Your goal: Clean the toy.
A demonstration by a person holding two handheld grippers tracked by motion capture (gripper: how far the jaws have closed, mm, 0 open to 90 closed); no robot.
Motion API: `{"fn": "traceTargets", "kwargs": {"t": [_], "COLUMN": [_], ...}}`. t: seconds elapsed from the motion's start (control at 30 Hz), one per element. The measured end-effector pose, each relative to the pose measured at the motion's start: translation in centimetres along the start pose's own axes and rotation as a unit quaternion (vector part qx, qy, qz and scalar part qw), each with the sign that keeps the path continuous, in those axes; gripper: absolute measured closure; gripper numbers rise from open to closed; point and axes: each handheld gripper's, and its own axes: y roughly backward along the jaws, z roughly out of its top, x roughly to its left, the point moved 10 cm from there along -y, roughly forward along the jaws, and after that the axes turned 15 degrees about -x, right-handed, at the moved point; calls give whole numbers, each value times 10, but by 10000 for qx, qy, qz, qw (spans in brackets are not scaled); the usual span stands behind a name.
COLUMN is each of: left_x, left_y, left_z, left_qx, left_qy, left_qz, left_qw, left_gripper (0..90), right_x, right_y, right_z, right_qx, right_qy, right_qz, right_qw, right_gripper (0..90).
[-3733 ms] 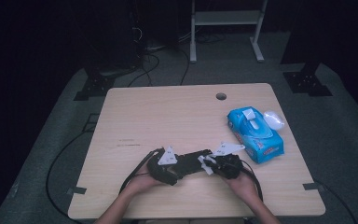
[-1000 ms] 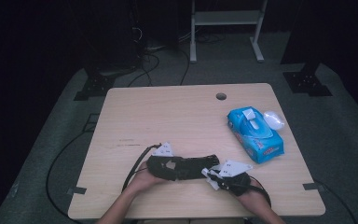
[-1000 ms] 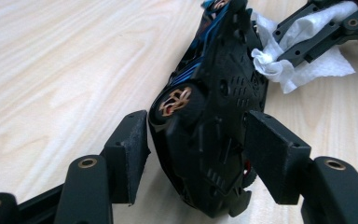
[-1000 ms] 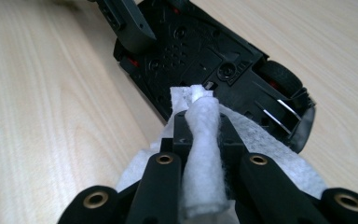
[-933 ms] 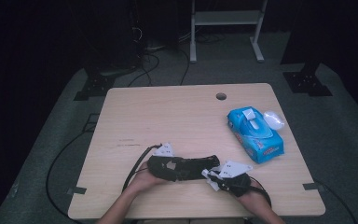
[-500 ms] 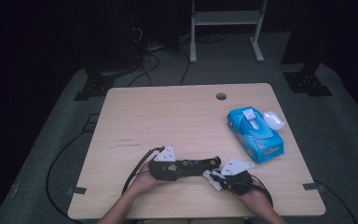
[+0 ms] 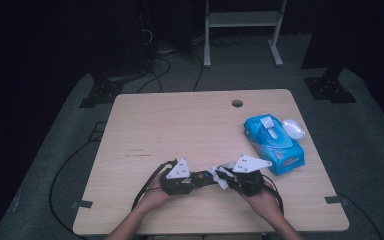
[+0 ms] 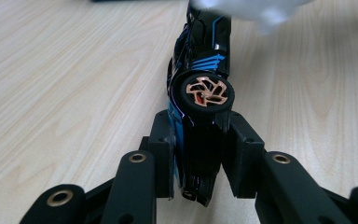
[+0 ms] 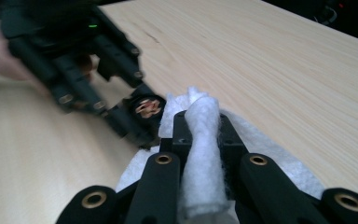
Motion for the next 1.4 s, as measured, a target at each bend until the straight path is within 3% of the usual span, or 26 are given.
{"fn": "traceTargets", "kwargs": {"t": [0.07,0.2,0.33,0.43,0.5,0.57,0.7,0.77,0.8,0.9,1.03,1.13,1.2,1.27,1.33,1.4], "left_x": [1,1,4,5,6,6,6,6,6,6,6,6,6,6,6,7], "left_y": [0,-1,3,4,4,3,3,3,3,5,5,4,5,6,6,7], "left_z": [0,0,-1,-2,-3,-2,-3,-3,-2,-3,-3,-3,-3,-3,-3,-3], "left_qx": [-15,-34,-19,-40,-39,-53,-41,-32,-38,-50,-49,-39,-25,-19,-22,-6], "left_qy": [13,-25,-46,-49,-40,-52,-28,-38,-41,-22,-42,-43,-49,-39,-35,-56], "left_qz": [33,73,137,141,143,155,152,155,162,169,170,173,173,176,165,180], "left_qw": [10000,10000,9999,9999,9999,9999,9999,9999,9999,9998,9998,9998,9998,9998,9999,9998], "left_gripper": [676,678,678,683,683,683,681,681,682,684,685,683,683,684,686,688], "right_x": [-3,10,24,17,8,-2,5,18,22,20,-1,6,18,25,22,9], "right_y": [-10,-34,-53,-51,-44,-39,-41,-47,-49,-48,-38,-40,-47,-51,-50,-44], "right_z": [1,4,3,3,1,-2,0,3,3,3,-3,-1,3,3,3,0], "right_qx": [36,48,119,125,202,252,71,-26,9,84,192,93,42,53,88,115], "right_qy": [-89,-296,-275,-109,19,1,-183,-423,-318,-168,-63,-163,-225,-116,-13,34], "right_qz": [-89,138,318,220,-7,-199,-129,260,278,191,-223,-160,62,140,104,-85], "right_qw": [9999,9995,9990,9996,9998,9995,9997,9988,9991,9996,9995,9997,9997,9998,9999,9999], "right_gripper": [814,814,814,814,814,814,815,814,813,814,815,816,815,814,814,814]}}
